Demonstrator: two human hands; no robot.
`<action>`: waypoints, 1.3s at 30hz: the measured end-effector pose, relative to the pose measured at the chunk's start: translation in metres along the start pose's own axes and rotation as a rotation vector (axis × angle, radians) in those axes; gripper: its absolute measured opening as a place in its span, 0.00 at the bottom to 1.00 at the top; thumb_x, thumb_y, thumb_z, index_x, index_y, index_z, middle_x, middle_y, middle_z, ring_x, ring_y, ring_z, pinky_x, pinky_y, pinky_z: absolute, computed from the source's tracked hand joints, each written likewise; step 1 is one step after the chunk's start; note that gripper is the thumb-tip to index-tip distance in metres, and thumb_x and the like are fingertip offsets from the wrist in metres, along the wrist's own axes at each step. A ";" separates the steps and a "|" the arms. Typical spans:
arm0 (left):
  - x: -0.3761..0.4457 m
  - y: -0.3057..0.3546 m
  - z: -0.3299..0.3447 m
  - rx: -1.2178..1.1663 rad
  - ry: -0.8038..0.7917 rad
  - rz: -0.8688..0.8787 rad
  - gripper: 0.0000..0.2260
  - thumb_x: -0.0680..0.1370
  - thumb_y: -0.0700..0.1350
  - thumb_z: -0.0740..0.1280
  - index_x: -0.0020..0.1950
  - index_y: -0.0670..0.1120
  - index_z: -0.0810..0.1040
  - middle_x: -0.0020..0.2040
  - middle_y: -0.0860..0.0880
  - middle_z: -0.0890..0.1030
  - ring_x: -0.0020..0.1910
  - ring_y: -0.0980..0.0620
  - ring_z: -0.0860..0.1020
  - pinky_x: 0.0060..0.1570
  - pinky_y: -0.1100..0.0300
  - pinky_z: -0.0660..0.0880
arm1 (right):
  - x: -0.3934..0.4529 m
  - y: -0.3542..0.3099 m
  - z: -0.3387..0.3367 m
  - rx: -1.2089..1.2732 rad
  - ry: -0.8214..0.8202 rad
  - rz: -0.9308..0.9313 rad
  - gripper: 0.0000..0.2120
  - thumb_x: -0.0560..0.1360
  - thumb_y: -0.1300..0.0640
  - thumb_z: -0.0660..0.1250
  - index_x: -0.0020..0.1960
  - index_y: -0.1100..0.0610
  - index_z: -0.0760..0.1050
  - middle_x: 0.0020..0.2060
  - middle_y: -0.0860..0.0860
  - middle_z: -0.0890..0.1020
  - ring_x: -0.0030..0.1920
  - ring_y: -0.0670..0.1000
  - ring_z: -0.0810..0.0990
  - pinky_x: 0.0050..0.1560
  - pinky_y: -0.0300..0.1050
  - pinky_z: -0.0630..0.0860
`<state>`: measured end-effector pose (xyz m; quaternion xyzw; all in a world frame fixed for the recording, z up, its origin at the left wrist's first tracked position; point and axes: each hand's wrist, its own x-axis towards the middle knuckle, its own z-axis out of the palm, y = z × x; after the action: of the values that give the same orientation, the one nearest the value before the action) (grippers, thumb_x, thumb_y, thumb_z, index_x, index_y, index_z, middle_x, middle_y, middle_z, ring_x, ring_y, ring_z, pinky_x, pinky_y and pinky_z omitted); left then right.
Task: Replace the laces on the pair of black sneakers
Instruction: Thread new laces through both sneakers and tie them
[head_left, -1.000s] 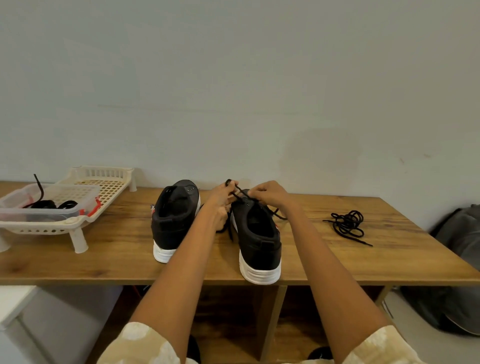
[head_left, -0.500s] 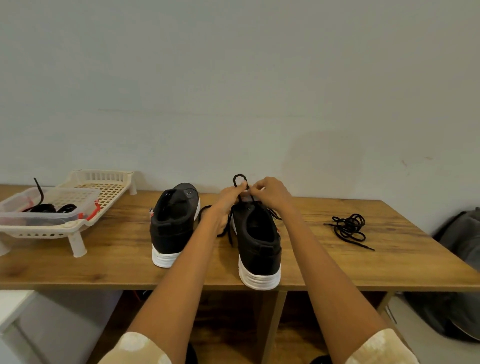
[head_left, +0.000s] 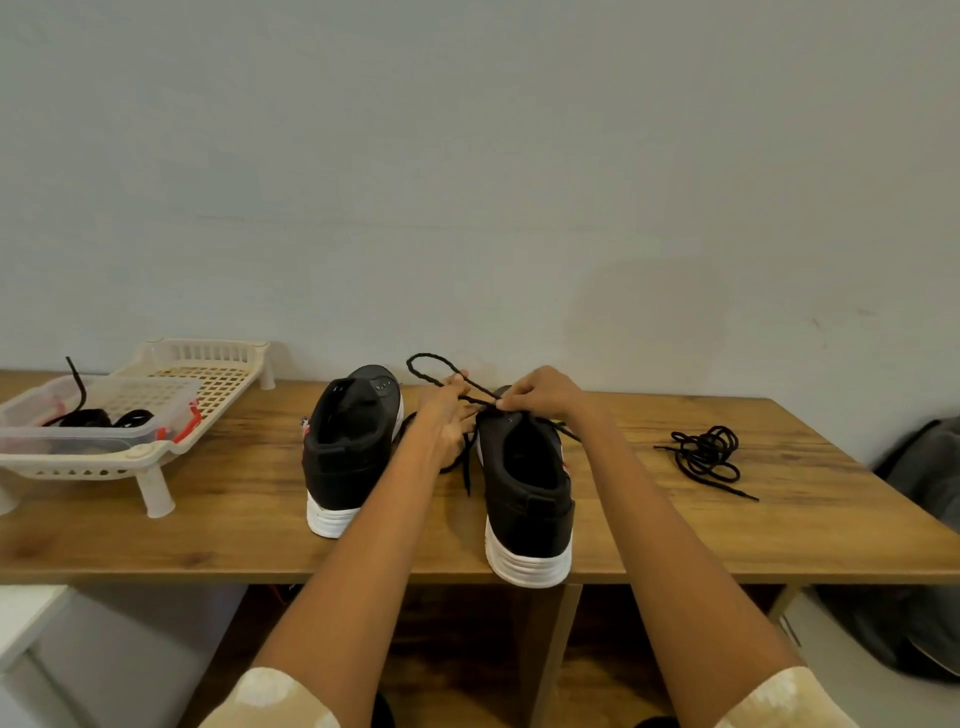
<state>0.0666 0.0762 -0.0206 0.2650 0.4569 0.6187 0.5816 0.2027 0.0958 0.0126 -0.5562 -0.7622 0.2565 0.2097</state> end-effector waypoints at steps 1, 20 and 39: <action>0.001 0.000 0.000 0.007 0.000 0.007 0.08 0.83 0.43 0.55 0.59 0.48 0.71 0.41 0.50 0.75 0.36 0.51 0.78 0.20 0.64 0.69 | 0.000 0.003 0.002 -0.013 0.023 -0.007 0.09 0.74 0.56 0.71 0.52 0.59 0.83 0.46 0.55 0.83 0.42 0.47 0.76 0.34 0.33 0.69; 0.004 0.000 0.005 -0.077 0.024 0.070 0.11 0.80 0.41 0.63 0.61 0.39 0.77 0.43 0.45 0.78 0.37 0.48 0.78 0.32 0.60 0.79 | 0.002 -0.004 0.006 0.072 0.115 0.023 0.15 0.74 0.53 0.70 0.57 0.59 0.81 0.54 0.54 0.82 0.51 0.50 0.77 0.51 0.42 0.72; 0.007 -0.010 0.010 0.190 -0.123 0.093 0.05 0.81 0.42 0.62 0.46 0.45 0.75 0.43 0.46 0.80 0.42 0.49 0.79 0.48 0.55 0.77 | 0.007 -0.016 0.005 0.474 0.407 -0.059 0.12 0.76 0.55 0.68 0.56 0.60 0.80 0.48 0.54 0.83 0.49 0.52 0.81 0.57 0.49 0.78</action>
<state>0.0784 0.0847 -0.0261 0.3774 0.4640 0.5816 0.5514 0.1858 0.0976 0.0191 -0.5091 -0.6395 0.3043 0.4891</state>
